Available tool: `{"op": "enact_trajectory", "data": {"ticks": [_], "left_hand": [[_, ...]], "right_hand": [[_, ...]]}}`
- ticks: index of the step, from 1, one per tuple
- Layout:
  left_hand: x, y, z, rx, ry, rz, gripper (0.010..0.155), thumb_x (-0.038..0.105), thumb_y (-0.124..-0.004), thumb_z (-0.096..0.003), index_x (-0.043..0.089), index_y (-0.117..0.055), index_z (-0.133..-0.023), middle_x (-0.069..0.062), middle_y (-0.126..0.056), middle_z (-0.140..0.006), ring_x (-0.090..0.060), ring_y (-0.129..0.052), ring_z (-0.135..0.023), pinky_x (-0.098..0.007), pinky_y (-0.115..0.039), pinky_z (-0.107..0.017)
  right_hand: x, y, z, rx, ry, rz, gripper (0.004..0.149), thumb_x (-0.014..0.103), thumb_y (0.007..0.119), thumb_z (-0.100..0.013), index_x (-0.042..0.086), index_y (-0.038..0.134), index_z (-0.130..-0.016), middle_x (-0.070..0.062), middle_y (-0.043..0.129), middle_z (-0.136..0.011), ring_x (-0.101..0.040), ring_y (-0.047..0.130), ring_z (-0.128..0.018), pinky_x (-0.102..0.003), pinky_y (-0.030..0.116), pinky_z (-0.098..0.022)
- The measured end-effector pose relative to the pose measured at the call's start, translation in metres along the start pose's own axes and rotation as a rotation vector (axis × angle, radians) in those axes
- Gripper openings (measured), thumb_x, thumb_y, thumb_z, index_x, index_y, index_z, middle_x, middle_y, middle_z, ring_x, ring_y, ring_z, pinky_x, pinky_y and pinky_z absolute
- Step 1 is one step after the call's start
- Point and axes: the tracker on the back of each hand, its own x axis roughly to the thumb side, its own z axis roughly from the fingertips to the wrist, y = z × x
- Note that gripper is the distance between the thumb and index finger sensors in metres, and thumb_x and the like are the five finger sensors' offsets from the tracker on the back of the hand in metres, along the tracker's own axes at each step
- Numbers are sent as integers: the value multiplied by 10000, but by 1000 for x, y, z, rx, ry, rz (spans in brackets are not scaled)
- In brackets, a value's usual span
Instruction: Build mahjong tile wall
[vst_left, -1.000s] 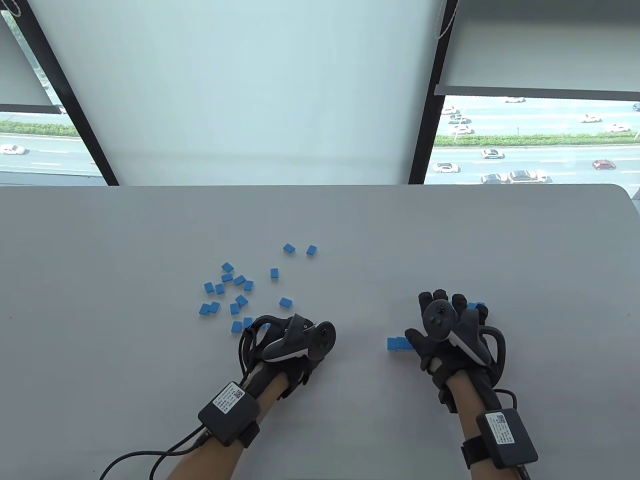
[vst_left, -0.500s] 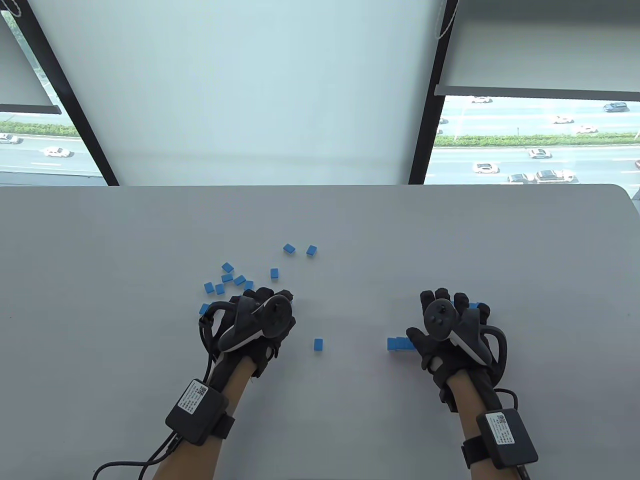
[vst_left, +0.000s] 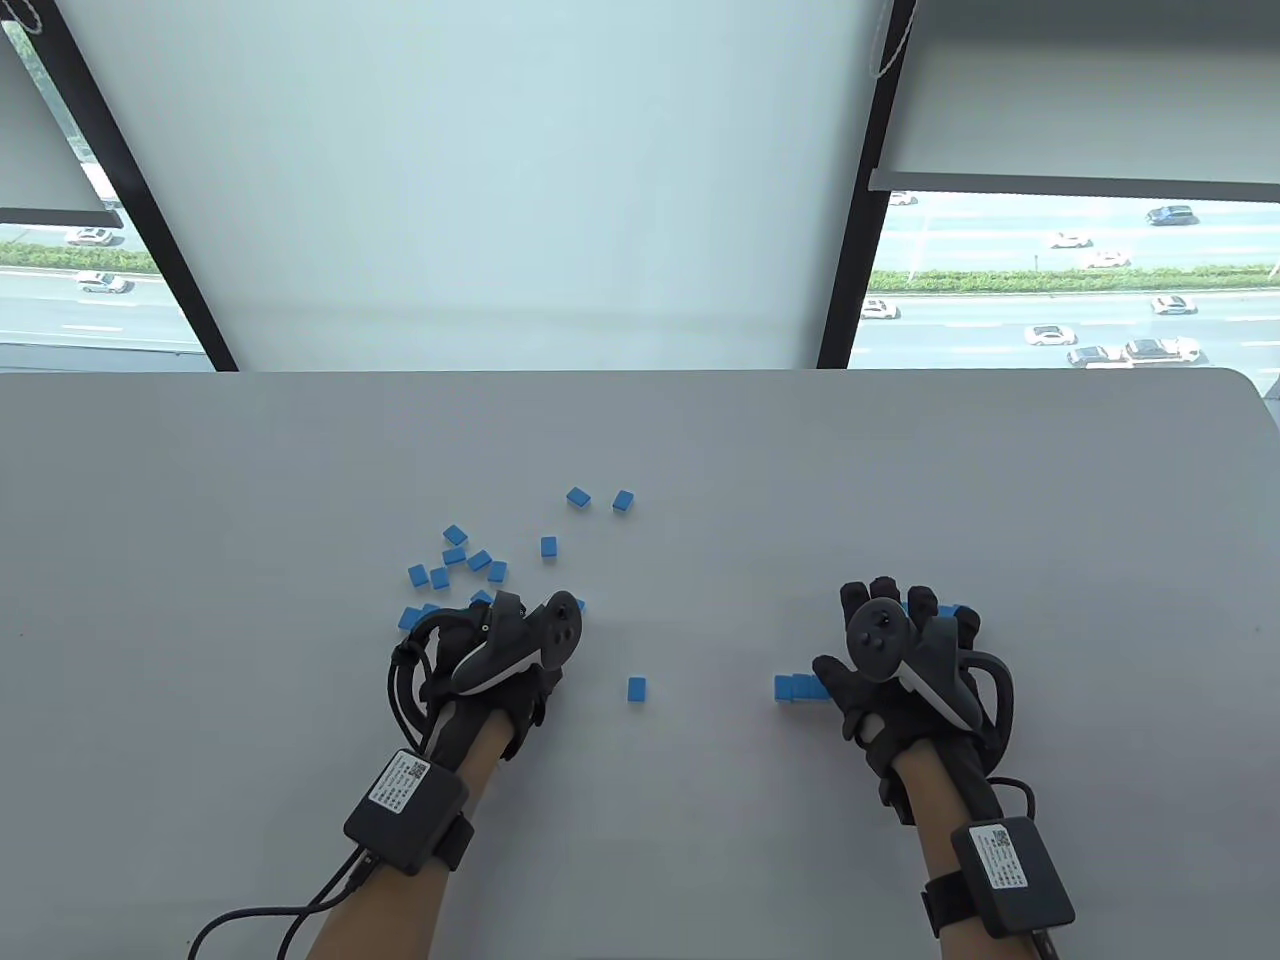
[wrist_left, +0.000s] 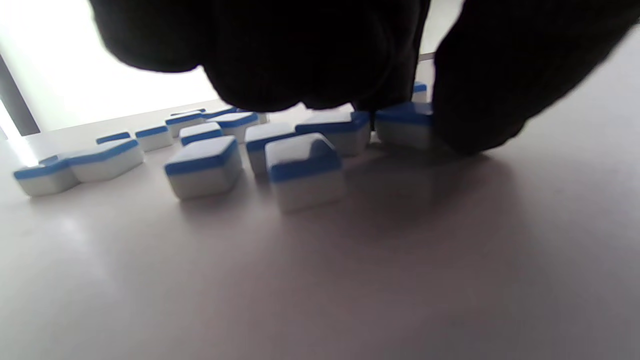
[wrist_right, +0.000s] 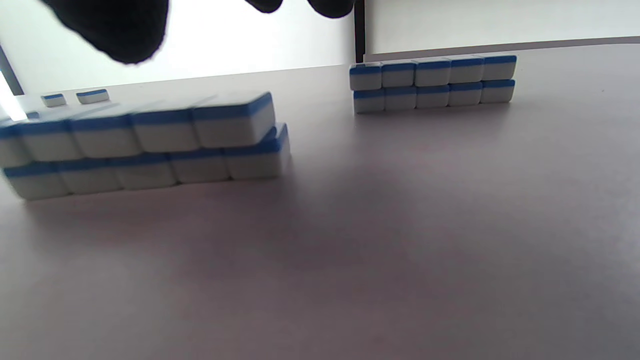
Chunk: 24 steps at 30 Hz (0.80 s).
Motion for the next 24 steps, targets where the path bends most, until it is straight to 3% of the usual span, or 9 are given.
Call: {"op": "enact_trajectory", "data": {"ticks": [13,24], "left_hand": [[43,8,18,25,-206,24,594,513,-883,-386,268,-794,-920,78,-840,-760,-208,-875,-625,-525,-729,-572],[65,2,21,36,-260,0,595,523,-872,-388,263,-795,-918,78,-844,-755,-207,-881,-617,-523,-736,-564]], "right_hand": [[0,0,0,-5,-3,0,813,661,686,-435,375,297,-1089,54,256,-1187,-359,227,-1077,-636,128,-694],[1,0,0,-10,-4,7,813,661,687,-435,374,297,-1089,53,256,-1187,-360,228,-1076,-636,130,-694]]}}
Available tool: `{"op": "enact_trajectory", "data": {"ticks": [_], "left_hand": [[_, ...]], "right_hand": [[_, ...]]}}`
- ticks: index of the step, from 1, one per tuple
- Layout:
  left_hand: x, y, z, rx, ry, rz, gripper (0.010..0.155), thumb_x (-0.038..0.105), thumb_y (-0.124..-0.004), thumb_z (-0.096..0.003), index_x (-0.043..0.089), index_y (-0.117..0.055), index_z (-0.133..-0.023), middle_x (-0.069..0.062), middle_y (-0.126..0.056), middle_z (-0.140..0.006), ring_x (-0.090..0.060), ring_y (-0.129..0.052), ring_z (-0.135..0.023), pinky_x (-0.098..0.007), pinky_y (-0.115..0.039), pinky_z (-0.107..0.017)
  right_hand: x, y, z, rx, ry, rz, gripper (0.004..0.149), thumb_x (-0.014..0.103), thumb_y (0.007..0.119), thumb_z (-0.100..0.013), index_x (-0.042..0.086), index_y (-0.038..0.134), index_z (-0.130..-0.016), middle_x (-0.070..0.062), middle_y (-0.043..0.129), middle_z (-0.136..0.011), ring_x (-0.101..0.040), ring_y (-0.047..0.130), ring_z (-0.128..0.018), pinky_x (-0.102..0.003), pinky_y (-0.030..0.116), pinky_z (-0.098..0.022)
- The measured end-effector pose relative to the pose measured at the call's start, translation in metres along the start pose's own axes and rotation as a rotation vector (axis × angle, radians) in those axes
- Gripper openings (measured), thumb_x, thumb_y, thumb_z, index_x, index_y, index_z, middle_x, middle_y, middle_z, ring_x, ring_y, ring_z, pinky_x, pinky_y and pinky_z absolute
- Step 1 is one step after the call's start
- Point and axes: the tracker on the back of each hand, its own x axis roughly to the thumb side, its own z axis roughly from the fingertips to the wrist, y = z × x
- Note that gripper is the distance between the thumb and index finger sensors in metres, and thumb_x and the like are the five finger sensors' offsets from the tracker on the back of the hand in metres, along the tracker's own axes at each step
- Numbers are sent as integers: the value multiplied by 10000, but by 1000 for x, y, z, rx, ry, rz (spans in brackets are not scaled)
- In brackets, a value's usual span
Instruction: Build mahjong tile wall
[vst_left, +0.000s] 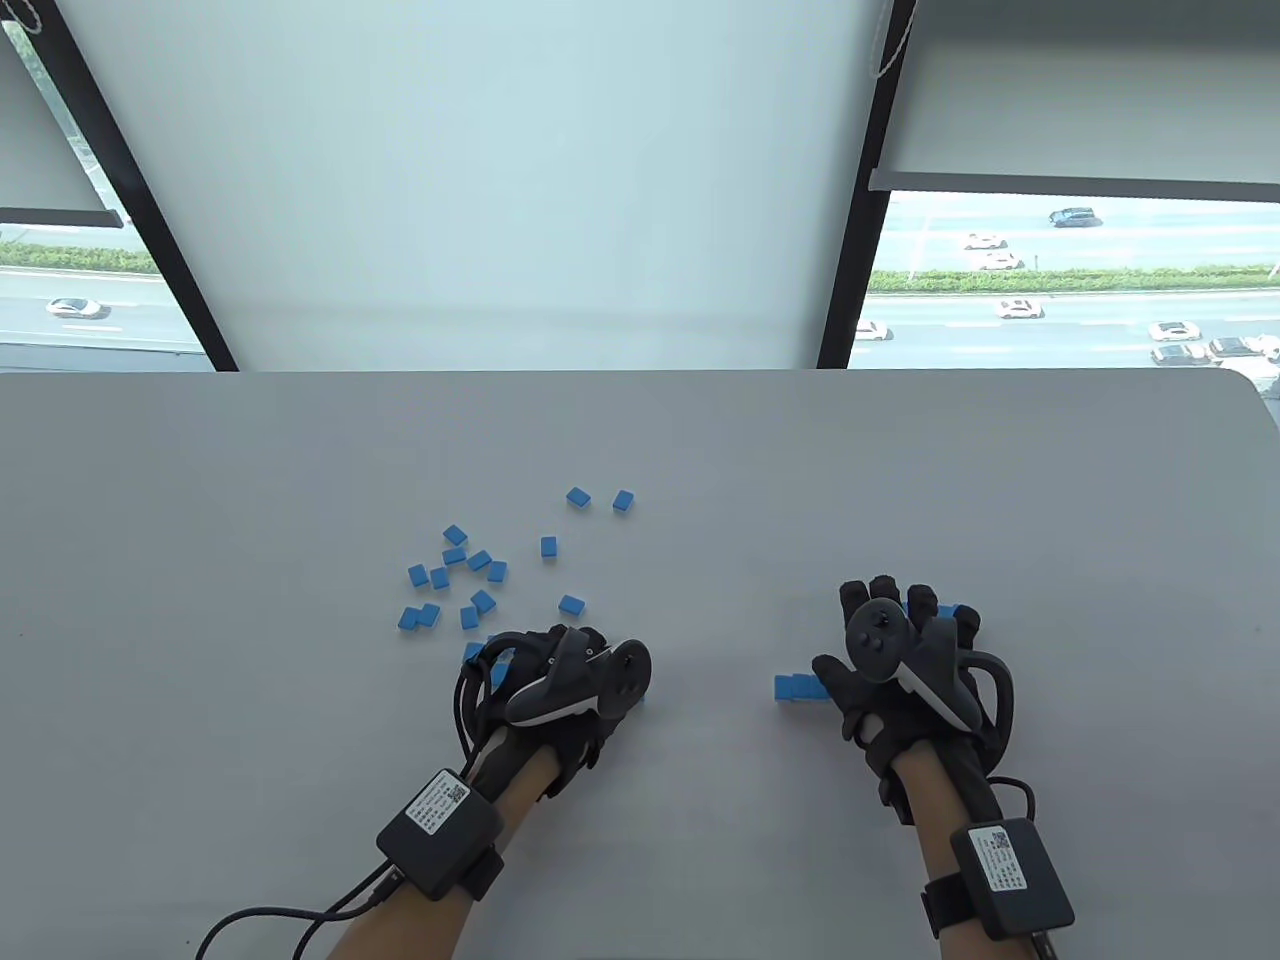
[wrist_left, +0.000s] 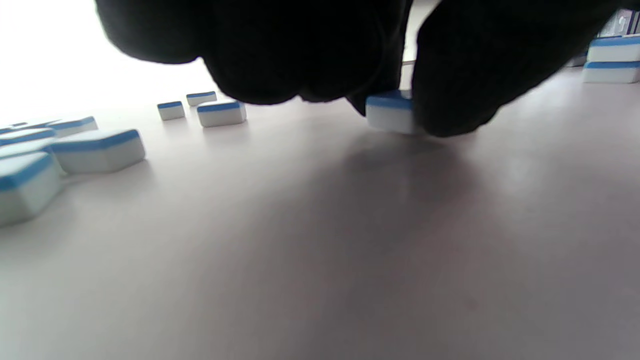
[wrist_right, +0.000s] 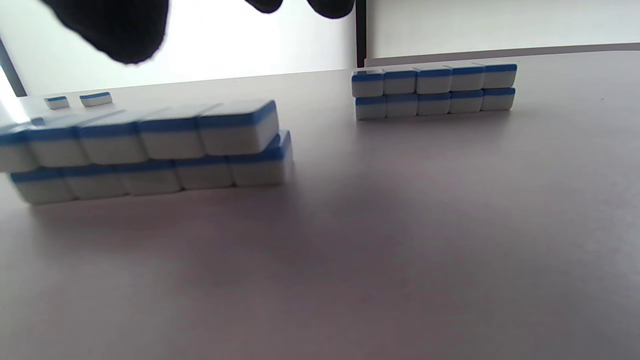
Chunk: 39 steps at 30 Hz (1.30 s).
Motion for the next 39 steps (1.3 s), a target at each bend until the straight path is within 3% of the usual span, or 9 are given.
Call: {"op": "enact_trajectory", "data": {"ticks": [7,15,18,22,30,39], "left_hand": [[-7,7,1,-5,4,49,654,561,-880,-372,278,-761,-950,79,-839,-779,-205,-879,-633,-521,-733,-572],[-60,46,16,181,189,72,598,558,-856,-388,293,-804,-922,87,-881,-736,-197,-912,-588,-509,-766,-539],[-78,41,16,177,272,91,607,562,-859,-389,285,-803,-926,76,-875,-742,-208,-903,-598,-518,-757,-541],[-91,24,10,90,355,56,614,579,-862,-384,273,-819,-915,72,-884,-724,-208,-908,-583,-521,-760,-531],[-93,-3,-2,-86,378,-16,654,627,-879,-367,327,-803,-943,81,-869,-742,-210,-893,-607,-525,-745,-549],[-89,-3,-1,-73,367,10,567,565,-896,-374,302,-867,-875,78,-884,-716,-208,-900,-586,-525,-751,-541]], "right_hand": [[1,0,0,-1,-1,3,814,661,687,-434,376,296,-1088,53,256,-1187,-359,225,-1076,-636,129,-693],[0,0,0,-5,1,2,814,660,687,-435,375,296,-1089,53,256,-1187,-359,226,-1076,-636,129,-693],[0,0,0,-4,3,3,811,659,689,-435,376,300,-1088,54,255,-1187,-360,227,-1076,-636,129,-693],[0,0,0,0,3,7,810,660,688,-435,378,301,-1088,54,256,-1187,-360,226,-1076,-636,128,-694],[1,0,0,5,3,9,809,660,689,-437,377,302,-1089,53,257,-1187,-359,228,-1077,-636,129,-693],[0,0,-1,0,1,4,811,660,691,-432,380,306,-1089,53,255,-1187,-360,229,-1076,-637,129,-693]]}}
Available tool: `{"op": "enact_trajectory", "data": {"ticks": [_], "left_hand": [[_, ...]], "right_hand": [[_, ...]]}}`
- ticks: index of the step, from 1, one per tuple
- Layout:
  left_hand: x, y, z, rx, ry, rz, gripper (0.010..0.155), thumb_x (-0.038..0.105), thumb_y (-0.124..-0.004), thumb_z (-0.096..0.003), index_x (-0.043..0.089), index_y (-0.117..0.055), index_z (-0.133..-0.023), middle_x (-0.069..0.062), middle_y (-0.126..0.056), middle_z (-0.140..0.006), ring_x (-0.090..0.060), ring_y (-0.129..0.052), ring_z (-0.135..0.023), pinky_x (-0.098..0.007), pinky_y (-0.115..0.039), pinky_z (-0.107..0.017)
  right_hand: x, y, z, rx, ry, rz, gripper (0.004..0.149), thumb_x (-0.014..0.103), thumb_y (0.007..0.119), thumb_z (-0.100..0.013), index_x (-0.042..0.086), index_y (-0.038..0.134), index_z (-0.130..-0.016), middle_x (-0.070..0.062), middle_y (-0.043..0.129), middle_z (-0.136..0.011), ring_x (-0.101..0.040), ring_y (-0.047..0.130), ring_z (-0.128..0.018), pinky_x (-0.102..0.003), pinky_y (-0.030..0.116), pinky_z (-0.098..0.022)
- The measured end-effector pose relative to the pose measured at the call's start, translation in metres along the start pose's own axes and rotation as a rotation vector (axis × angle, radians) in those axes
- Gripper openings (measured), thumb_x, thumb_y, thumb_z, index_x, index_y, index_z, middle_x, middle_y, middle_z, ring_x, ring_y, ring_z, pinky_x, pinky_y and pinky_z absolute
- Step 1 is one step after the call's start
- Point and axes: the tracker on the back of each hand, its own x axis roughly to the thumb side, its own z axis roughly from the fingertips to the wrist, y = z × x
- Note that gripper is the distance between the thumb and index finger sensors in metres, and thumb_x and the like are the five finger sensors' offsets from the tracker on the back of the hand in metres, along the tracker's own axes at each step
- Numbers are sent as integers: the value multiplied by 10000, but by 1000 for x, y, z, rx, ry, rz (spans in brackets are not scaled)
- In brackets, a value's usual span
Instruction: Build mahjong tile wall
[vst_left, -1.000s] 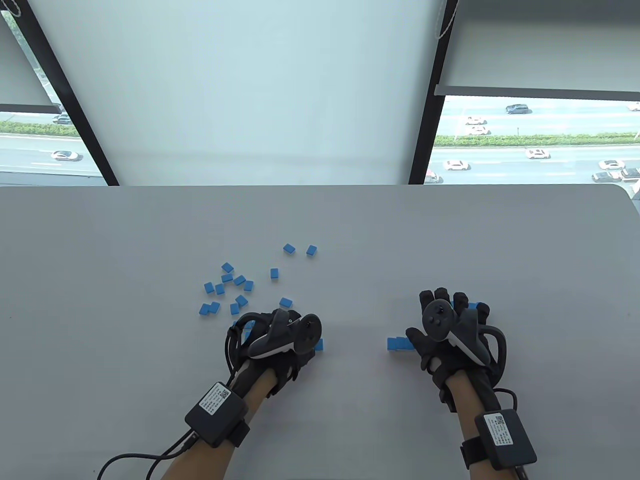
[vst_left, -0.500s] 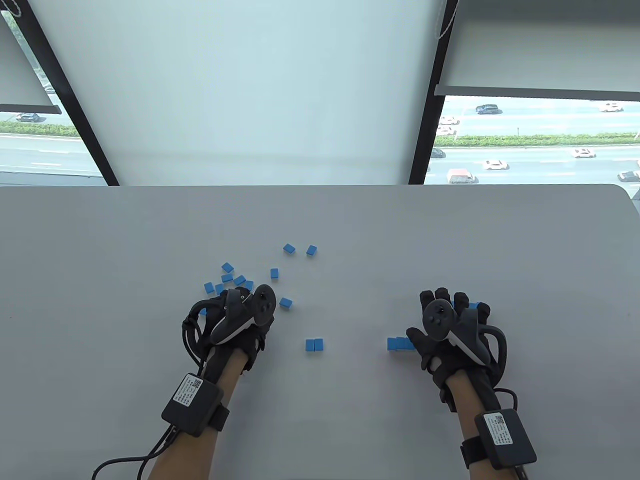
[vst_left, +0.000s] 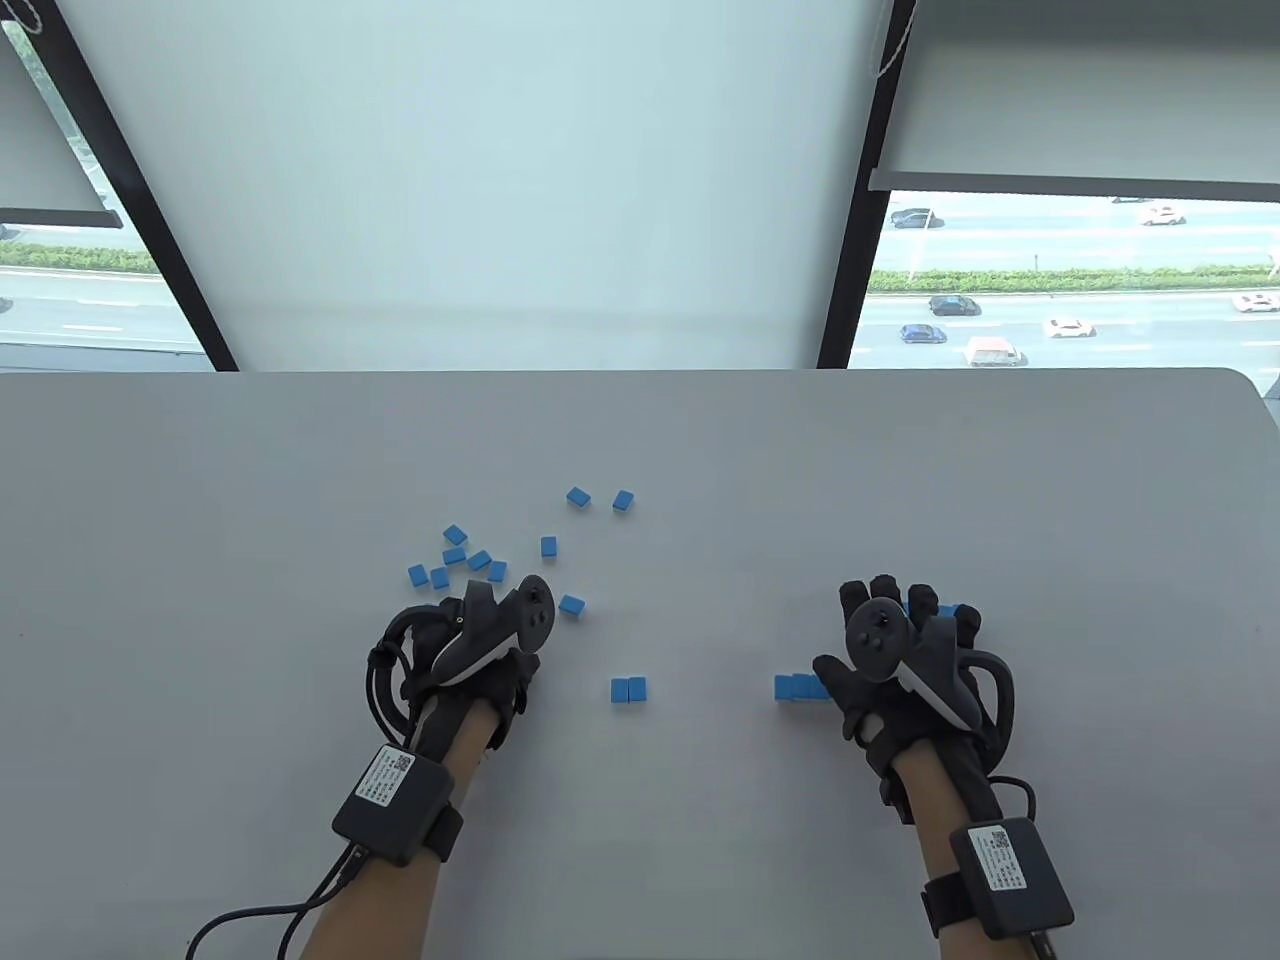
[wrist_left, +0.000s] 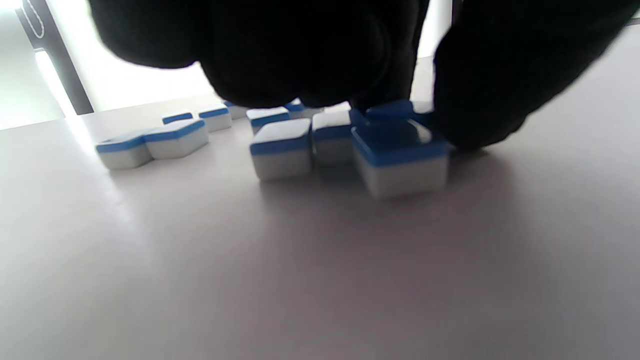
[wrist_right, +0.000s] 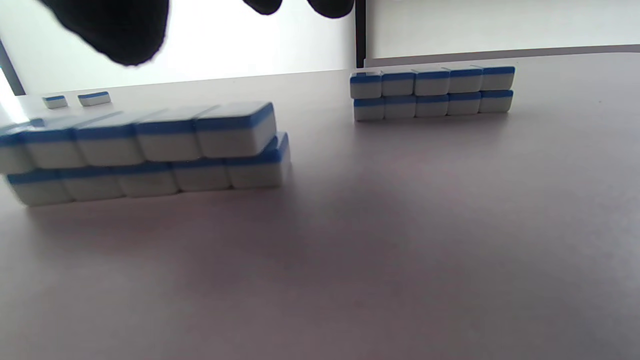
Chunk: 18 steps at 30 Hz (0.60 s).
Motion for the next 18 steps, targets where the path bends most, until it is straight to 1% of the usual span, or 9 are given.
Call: {"op": "enact_trajectory", "data": {"ticks": [4,6,8,10,13,18], "left_hand": [[11,4,7,31,-78,-19,572,560,-893,-375,304,-854,-885,82,-876,-737,-207,-899,-596,-521,-749,-547],[18,8,12,81,-123,-4,577,556,-894,-370,305,-848,-887,66,-898,-767,-215,-921,-596,-520,-766,-541],[26,13,18,86,-172,5,582,548,-894,-370,305,-834,-895,46,-919,-800,-219,-946,-605,-518,-783,-540],[35,16,24,101,-221,29,585,535,-900,-368,287,-835,-893,35,-945,-799,-219,-971,-597,-513,-802,-534],[46,16,29,90,-267,43,595,509,-901,-371,251,-821,-900,25,-955,-788,-216,-981,-586,-508,-814,-526],[60,8,30,28,-312,22,595,471,-903,-381,231,-794,-915,20,-933,-795,-216,-960,-605,-515,-796,-540]], "right_hand": [[0,0,0,-2,-1,0,808,659,692,-434,379,309,-1089,54,255,-1187,-361,229,-1076,-637,130,-693],[0,0,0,-4,-2,1,808,659,693,-435,380,309,-1088,54,254,-1187,-362,229,-1076,-637,129,-693],[0,0,0,-7,-3,1,808,658,692,-436,380,307,-1089,56,254,-1187,-359,228,-1077,-637,130,-693],[0,0,0,-8,-2,1,811,659,693,-431,380,308,-1088,56,254,-1187,-360,229,-1076,-636,130,-694],[0,0,0,-7,-2,1,807,656,694,-436,378,310,-1088,56,255,-1186,-360,229,-1076,-637,130,-693],[0,0,0,-9,-2,4,810,656,694,-434,376,307,-1088,57,255,-1186,-359,231,-1076,-637,130,-693]]}}
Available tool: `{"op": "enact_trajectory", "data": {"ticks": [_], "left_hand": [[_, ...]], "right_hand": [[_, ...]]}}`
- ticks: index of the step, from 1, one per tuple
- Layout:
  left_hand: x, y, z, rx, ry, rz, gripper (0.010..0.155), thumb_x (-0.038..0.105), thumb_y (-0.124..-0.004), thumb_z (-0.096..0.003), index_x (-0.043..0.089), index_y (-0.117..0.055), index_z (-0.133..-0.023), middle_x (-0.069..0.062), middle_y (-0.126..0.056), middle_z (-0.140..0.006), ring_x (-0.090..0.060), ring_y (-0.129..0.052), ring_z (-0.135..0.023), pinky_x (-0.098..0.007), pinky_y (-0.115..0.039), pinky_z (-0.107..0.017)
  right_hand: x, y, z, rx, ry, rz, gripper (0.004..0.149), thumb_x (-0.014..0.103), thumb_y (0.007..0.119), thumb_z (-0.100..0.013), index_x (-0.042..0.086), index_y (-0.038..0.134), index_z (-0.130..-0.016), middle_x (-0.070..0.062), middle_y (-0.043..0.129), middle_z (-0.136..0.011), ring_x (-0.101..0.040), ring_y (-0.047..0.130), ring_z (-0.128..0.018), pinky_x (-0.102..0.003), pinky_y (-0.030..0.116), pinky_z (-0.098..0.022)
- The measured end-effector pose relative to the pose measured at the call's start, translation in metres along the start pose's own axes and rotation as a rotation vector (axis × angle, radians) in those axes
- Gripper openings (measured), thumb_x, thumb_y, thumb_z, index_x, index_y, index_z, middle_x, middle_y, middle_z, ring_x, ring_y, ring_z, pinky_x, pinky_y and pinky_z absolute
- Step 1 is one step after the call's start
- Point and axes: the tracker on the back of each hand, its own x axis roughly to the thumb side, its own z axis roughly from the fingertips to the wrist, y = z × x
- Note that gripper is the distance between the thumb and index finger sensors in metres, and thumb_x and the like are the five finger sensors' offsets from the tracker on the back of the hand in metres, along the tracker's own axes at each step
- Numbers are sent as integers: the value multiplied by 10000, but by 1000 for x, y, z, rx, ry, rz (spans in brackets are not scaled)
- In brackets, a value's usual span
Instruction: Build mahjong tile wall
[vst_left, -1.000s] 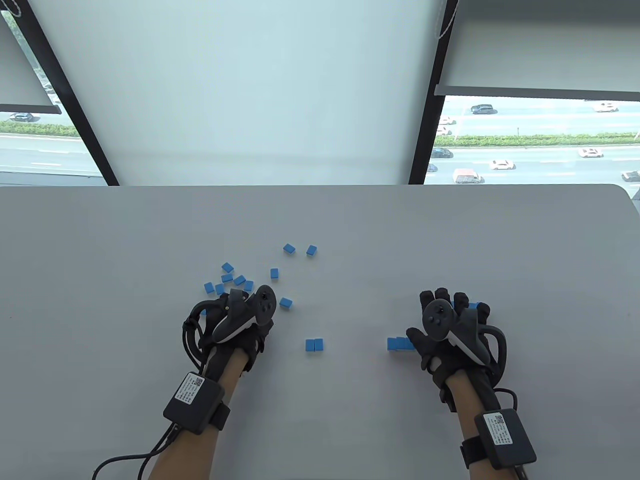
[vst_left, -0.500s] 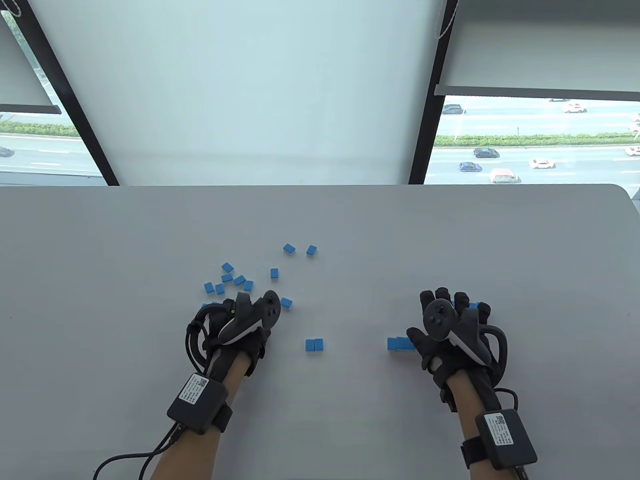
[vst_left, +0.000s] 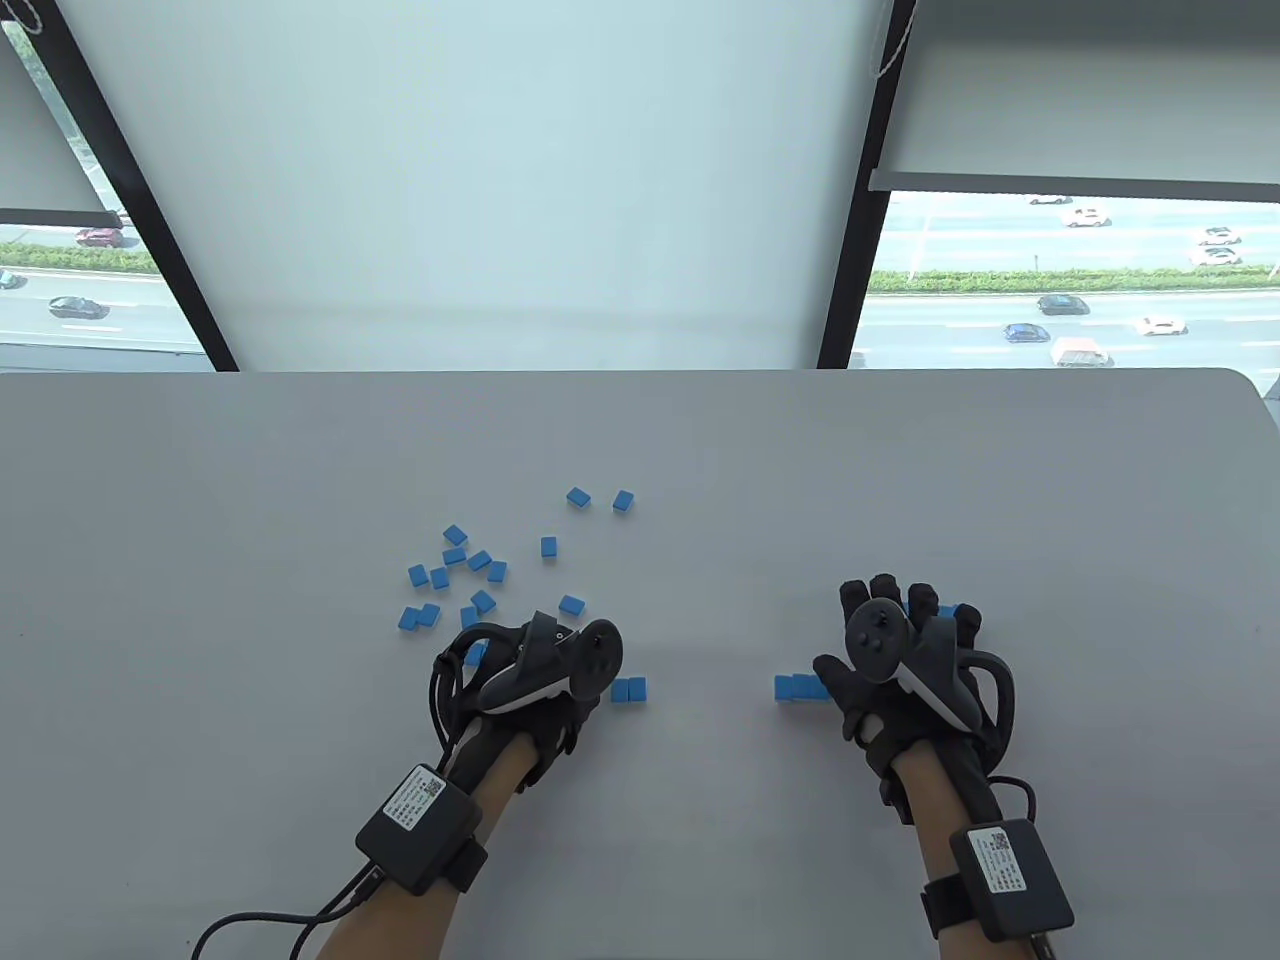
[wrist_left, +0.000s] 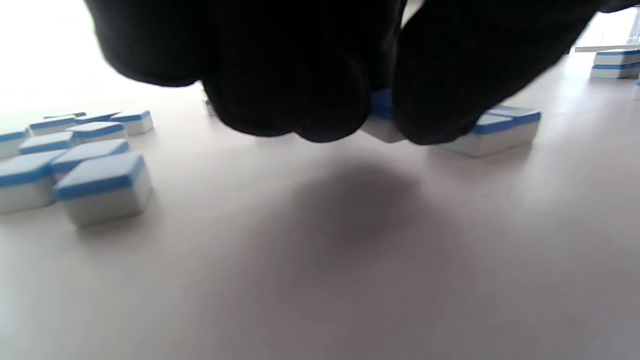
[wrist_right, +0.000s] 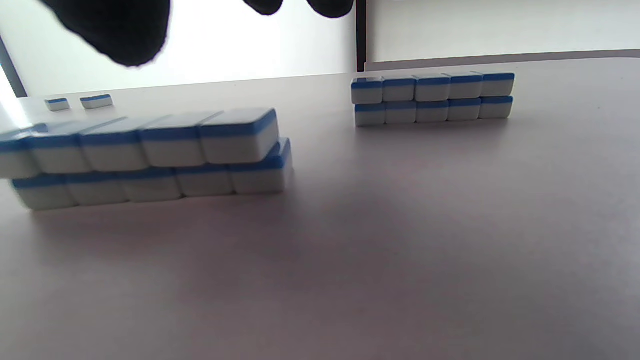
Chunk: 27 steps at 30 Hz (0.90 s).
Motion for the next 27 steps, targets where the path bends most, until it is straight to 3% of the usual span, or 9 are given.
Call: {"op": "enact_trajectory", "data": {"ticks": [16,21,24,27], "left_hand": [[8,-5,-4,-51,-44,25,628,487,-896,-382,246,-760,-946,32,-907,-820,-217,-940,-637,-516,-779,-560],[-8,24,-2,5,-7,114,629,534,-847,-403,264,-759,-963,37,-924,-824,-232,-959,-635,-517,-790,-550],[-20,45,-10,70,77,114,614,554,-827,-410,264,-787,-950,34,-947,-816,-229,-982,-623,-511,-810,-530],[-28,53,-27,42,182,87,608,566,-819,-411,250,-812,-931,24,-964,-804,-231,-1002,-608,-506,-832,-509]], "right_hand": [[1,0,0,-2,-3,14,809,656,695,-435,378,307,-1088,56,255,-1186,-359,229,-1076,-636,131,-693],[1,-1,0,-3,-2,12,810,655,695,-435,377,306,-1089,57,254,-1186,-360,229,-1076,-636,131,-693],[-1,-3,1,-11,5,3,809,655,695,-436,379,305,-1088,57,254,-1186,-360,228,-1076,-636,131,-693],[-4,-3,1,-9,11,-2,809,656,695,-435,378,307,-1088,57,254,-1186,-360,229,-1076,-636,131,-693]]}}
